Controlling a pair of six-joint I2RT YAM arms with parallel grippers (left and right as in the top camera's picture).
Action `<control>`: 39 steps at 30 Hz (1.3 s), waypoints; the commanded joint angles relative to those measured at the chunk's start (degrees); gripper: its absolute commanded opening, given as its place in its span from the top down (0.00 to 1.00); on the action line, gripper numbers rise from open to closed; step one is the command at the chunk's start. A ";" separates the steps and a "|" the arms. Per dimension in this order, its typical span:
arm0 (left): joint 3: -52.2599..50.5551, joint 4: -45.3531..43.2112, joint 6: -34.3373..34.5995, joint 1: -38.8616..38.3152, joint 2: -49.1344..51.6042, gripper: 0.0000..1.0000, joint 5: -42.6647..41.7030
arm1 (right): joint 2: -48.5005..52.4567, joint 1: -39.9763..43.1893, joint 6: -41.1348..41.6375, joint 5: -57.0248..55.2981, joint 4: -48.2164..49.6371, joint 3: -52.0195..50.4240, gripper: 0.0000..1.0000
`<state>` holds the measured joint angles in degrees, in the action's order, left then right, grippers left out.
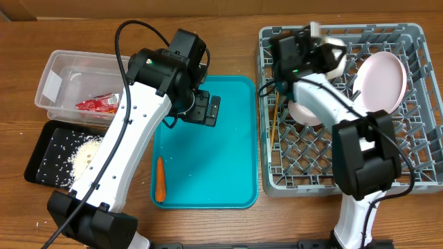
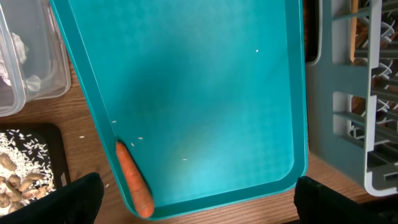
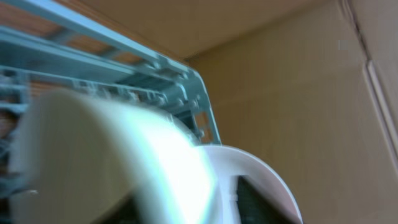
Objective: Sort waste into correct bins and load items into the dishwasher
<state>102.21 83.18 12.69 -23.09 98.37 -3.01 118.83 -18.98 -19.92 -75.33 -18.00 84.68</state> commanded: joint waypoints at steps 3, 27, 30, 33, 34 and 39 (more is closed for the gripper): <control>1.09 0.09 -0.28 0.63 -1.18 0.00 0.66 | -1.09 -2.14 0.15 -0.63 0.66 0.13 0.28; 1.09 0.20 -0.22 0.59 -1.18 0.04 0.61 | -10.19 -10.91 16.24 12.70 -16.81 0.13 0.00; 1.16 0.35 -0.24 1.01 -1.53 0.06 0.66 | -10.67 -10.82 23.32 23.63 -23.71 0.15 0.00; 2.25 0.63 0.81 2.58 -2.23 0.05 -0.55 | -11.72 -10.95 26.47 33.77 -28.94 0.48 0.00; 2.78 0.63 1.36 3.23 -2.54 0.05 -1.31 | -12.13 -11.23 27.45 36.74 -30.69 0.74 0.00; 4.59 0.20 2.32 6.08 -3.85 0.05 -2.84 | -14.25 -12.85 32.20 52.83 -36.72 1.70 0.00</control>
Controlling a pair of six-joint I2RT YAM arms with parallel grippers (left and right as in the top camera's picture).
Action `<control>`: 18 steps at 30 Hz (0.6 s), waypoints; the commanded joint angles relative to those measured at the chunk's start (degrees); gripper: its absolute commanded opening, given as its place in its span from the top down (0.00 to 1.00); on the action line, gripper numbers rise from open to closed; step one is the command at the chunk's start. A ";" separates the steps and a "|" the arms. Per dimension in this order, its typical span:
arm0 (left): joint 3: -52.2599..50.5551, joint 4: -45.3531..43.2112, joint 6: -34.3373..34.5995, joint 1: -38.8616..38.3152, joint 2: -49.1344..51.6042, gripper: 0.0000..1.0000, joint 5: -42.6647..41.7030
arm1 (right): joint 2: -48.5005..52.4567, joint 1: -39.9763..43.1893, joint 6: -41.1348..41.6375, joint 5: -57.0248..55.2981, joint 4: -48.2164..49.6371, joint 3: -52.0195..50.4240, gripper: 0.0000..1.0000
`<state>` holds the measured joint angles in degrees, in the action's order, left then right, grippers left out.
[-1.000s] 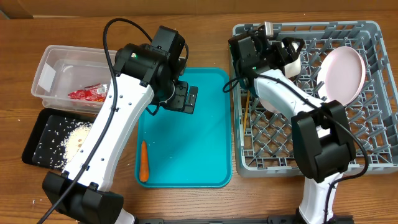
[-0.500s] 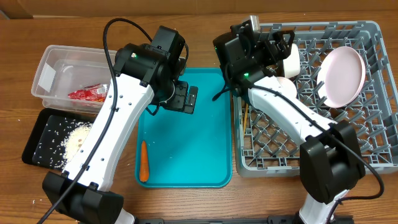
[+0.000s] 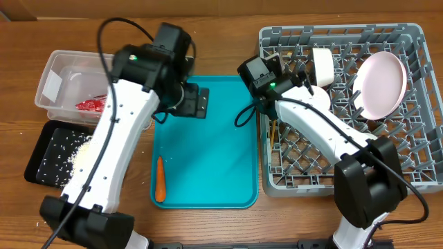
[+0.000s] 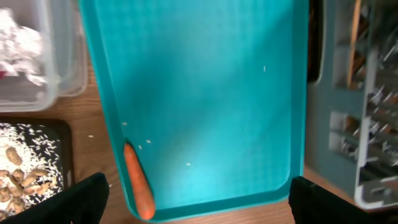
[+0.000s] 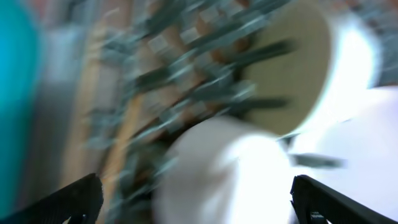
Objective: Sort waste into correct bins and load items into the dishwasher
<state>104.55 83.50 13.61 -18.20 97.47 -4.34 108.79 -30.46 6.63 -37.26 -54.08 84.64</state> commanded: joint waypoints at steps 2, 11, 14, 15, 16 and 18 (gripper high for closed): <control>2.25 -0.11 1.40 1.38 -3.10 0.04 -1.57 | -4.74 -1.40 5.64 26.58 -1.18 1.75 0.00; 2.05 0.46 1.18 0.81 -3.08 0.00 -1.46 | -4.74 -1.36 5.64 57.92 -0.52 1.62 0.00; 2.05 0.48 1.16 0.81 -3.08 0.00 -1.44 | -4.74 -1.36 5.66 57.96 -1.49 1.62 0.00; 2.05 0.44 1.16 0.81 -3.08 0.00 -1.44 | -4.74 -1.36 5.66 57.96 -1.86 1.62 0.00; 2.05 0.35 1.16 0.81 -3.08 0.00 -1.42 | -4.74 -1.36 5.66 57.94 -2.27 1.62 0.00; 2.03 0.44 1.18 0.81 -3.08 0.00 -1.25 | -4.74 -1.36 5.66 57.96 -2.67 1.62 0.00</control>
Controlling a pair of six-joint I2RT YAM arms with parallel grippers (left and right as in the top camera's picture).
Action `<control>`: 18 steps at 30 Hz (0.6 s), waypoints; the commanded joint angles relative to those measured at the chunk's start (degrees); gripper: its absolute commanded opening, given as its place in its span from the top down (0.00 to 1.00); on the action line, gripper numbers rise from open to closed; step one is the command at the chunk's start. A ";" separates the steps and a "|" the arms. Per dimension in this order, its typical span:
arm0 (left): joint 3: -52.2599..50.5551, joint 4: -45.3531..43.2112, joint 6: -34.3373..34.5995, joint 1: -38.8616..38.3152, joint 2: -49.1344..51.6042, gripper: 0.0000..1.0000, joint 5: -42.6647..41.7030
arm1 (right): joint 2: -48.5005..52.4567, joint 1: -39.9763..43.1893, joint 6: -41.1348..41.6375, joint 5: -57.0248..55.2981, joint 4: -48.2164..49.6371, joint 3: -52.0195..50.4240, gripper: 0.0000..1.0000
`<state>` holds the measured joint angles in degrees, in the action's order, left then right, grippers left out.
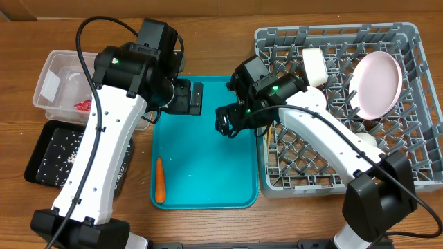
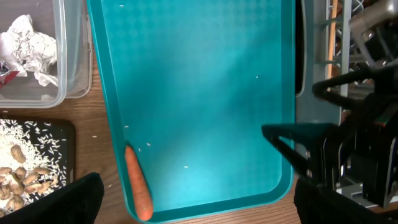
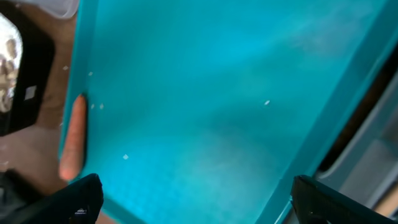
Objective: Sort waste into correct bins and load items into the dishwasher
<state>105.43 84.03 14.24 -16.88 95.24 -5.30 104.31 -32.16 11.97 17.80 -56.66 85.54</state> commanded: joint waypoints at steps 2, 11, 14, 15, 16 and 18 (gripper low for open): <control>1.16 0.11 0.55 -0.50 -0.85 0.00 -0.28 | -0.26 0.35 0.31 3.39 -0.35 0.72 0.00; 1.11 0.04 0.57 -0.50 -0.85 0.00 -0.72 | -0.26 0.35 0.31 9.29 1.42 0.72 0.00; 1.11 0.52 0.59 -0.50 -0.85 0.00 -2.62 | -0.26 0.35 0.68 9.31 1.97 0.72 0.00; 1.11 0.63 0.57 -0.50 -0.85 0.01 -3.80 | -0.26 0.35 1.25 9.31 2.25 0.72 0.00; 1.11 0.63 0.57 -0.52 -0.85 0.03 -4.46 | -0.26 0.35 1.42 9.33 2.51 0.72 0.00; 1.11 0.66 0.59 -0.74 -0.85 0.09 -4.83 | -0.26 0.35 1.40 9.31 2.75 0.72 0.00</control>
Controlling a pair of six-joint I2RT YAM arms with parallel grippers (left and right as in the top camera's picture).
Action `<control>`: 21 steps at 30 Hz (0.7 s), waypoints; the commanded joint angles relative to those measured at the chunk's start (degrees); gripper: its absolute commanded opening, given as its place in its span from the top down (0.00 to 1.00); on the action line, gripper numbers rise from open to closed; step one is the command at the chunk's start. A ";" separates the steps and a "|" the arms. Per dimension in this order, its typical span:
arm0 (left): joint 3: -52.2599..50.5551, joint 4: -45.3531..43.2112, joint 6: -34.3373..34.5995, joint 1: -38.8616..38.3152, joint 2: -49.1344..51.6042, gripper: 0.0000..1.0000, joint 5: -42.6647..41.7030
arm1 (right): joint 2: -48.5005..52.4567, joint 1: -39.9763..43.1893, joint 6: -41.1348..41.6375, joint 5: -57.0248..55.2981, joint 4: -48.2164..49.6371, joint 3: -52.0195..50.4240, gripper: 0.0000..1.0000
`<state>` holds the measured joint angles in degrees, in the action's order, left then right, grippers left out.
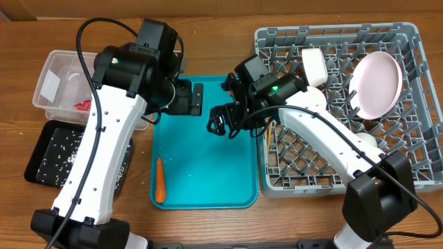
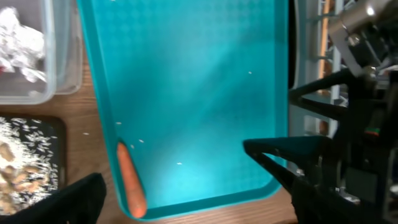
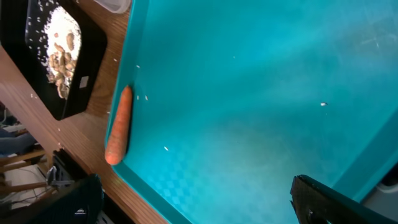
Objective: Sort waste into correct bins and load items into the dishwasher
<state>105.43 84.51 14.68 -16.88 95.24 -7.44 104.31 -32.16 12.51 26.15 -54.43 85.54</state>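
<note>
An orange carrot [image 1: 160, 178] lies along the front left edge of the teal tray [image 1: 235, 194]; it also shows in both wrist views, carrot [image 2: 130, 186] and carrot [image 3: 118, 124]. My left gripper [image 1: 185, 99] hangs open over the tray's back left corner, holding nothing. Over the middle of the tray my right gripper [image 1: 220, 123] is open and empty, well right of the carrot. The grey dish rack [image 1: 408, 173] holds a pink plate [image 1: 377, 75] and a white cup [image 1: 315, 66].
A clear bin [image 1: 52, 83] with a red wrapper [image 1: 83, 105] stands at the back left. In front of it a black tray [image 1: 41, 166] holds rice and peanuts [image 3: 59, 56]. A wooden stick [image 1: 268, 138] lies in the rack's left side.
My right gripper has shifted a little to the left over the tray, bringing the carrot further into its view. The left arm has barely moved.
My right gripper was at the white cup in the rack's back rows. Then it was clear of the cup, which stayed in the rack, then open over the tray, where it still is. My left gripper went from the tray's back middle to its back left corner.
</note>
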 commanded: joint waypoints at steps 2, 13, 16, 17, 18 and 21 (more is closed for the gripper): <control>1.11 0.37 0.15 -1.09 -0.85 0.11 -1.88 | -0.26 0.35 0.85 0.96 0.48 0.72 0.00; 1.03 -1.57 1.22 -0.66 -0.83 0.00 6.80 | -0.26 0.35 1.09 0.94 -1.01 0.68 0.01; 0.52 -1.95 1.18 -0.66 -0.68 0.00 6.84 | -0.26 0.35 1.11 0.94 -0.24 0.68 0.07; 0.39 -1.92 1.16 -0.66 -0.50 0.00 6.84 | -0.26 0.35 1.14 0.94 -0.11 0.68 0.10; 0.35 -1.88 0.94 -0.66 -0.33 0.00 6.86 | -0.26 0.35 1.31 0.94 0.00 0.68 0.12; 0.35 -2.49 0.28 -0.66 0.37 0.00 8.31 | -0.26 0.35 1.31 0.96 0.76 0.68 0.19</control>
<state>105.43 82.65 15.05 -17.76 95.26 -1.28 104.31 -32.01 13.76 26.79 -54.43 85.54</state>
